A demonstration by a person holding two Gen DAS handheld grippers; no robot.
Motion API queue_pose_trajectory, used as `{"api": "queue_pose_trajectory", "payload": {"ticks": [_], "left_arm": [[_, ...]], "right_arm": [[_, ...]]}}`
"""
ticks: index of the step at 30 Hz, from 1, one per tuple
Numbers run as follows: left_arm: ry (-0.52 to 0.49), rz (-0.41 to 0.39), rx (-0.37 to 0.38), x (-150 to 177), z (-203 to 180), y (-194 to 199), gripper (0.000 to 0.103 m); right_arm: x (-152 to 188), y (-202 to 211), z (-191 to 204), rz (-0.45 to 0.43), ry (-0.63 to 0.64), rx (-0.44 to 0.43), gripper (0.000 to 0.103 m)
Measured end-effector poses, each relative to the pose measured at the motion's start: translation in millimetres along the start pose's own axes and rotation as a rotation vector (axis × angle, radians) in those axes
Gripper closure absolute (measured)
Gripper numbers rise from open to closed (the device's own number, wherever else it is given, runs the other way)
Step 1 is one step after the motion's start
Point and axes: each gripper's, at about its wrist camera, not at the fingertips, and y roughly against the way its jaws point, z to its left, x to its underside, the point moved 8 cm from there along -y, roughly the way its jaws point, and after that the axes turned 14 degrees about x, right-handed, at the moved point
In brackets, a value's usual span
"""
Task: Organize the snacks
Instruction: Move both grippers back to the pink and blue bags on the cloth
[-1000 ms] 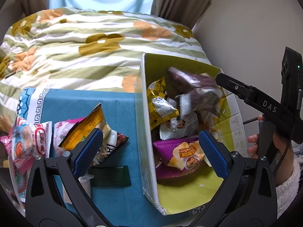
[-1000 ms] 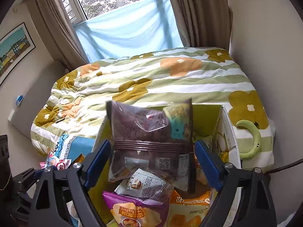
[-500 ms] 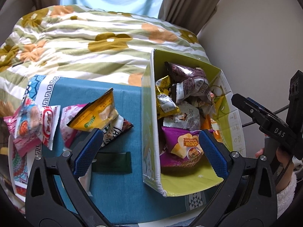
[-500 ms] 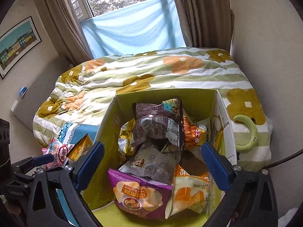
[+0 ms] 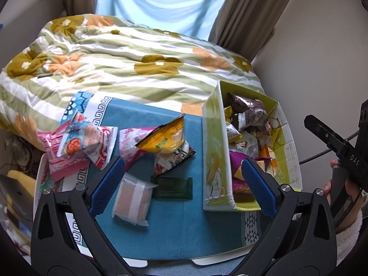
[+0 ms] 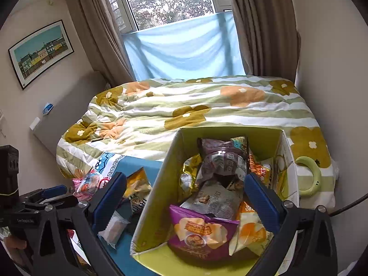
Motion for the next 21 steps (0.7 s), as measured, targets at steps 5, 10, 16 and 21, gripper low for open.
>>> {"api": "queue_pose_trajectory", "payload": {"ticks": [5, 10, 16, 21], "left_arm": [[0.008, -0.009, -0.005, -3, 51, 37, 0.002], [0.02, -0.014, -0.03, -8, 111, 71, 0.002], [0.049, 0.017, -0.023, -8, 182, 93, 0.002], [0.072, 0.077, -0.01, 4, 233, 86, 0.002]], "right_arm": [[0, 12, 45, -0.032, -0.033, -0.015, 0.001], [7, 11, 102, -0.019, -0.033, -0.042, 0.001], [24, -14, 174, 0.046, 0.01, -0.086, 0.001], [40, -42, 226, 0.088, 0.106, -0.13, 0.001]]}}
